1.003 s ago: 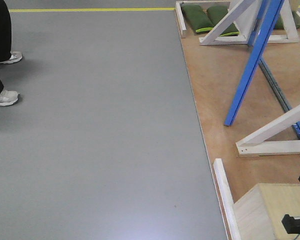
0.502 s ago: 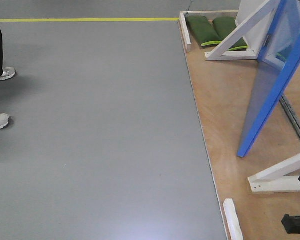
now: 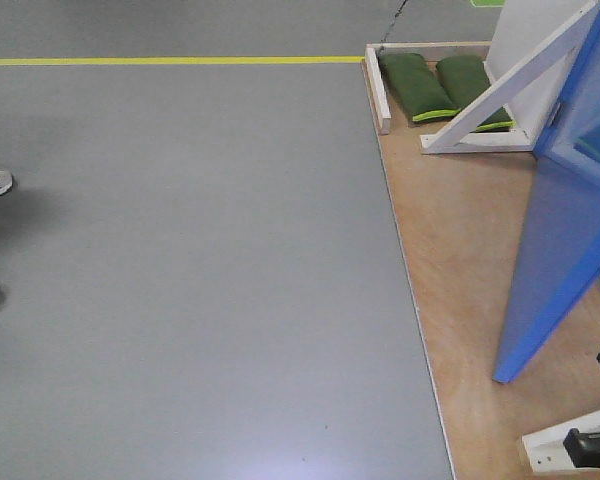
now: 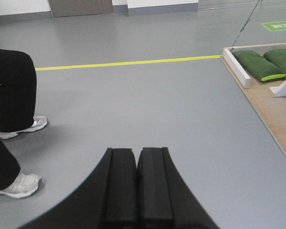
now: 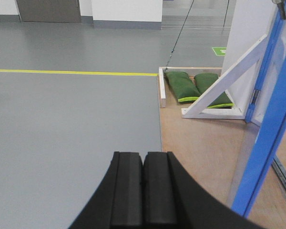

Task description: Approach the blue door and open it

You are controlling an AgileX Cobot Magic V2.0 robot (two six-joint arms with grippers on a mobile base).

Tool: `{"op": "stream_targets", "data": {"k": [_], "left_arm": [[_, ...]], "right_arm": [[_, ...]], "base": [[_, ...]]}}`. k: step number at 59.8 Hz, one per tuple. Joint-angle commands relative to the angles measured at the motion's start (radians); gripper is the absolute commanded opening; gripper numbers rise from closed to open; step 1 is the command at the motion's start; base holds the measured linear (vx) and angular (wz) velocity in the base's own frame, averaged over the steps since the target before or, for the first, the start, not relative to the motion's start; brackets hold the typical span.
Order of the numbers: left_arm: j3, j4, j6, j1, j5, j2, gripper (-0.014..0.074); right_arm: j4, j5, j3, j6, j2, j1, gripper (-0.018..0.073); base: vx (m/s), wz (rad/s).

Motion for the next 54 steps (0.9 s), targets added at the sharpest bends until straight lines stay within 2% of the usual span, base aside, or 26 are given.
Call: {"op": "stream_targets", "data": {"k": [1,32,54], "left_arm": [[0.004,0.000,-0.003,0.001,-0.078,-0.017,0.0070],[0.004,0.000,-0.003,0.001,-0.078,-0.017,0.0070],[0.004,0.000,-0.003,0.001,-0.078,-0.017,0.0070]], "right_arm": [[-0.002,-0.078,0.019,-0.008,-0.019,0.000,0.0005],[-0.002,-0.078,0.018,-0.008,-0.019,0.000,0.0005],[-0.002,-0.078,0.017,-0.008,-0.019,0.000,0.0005]], "base": [[0.41,-0.02],[0.35,-0.02],[0.16,-0.01]]}}
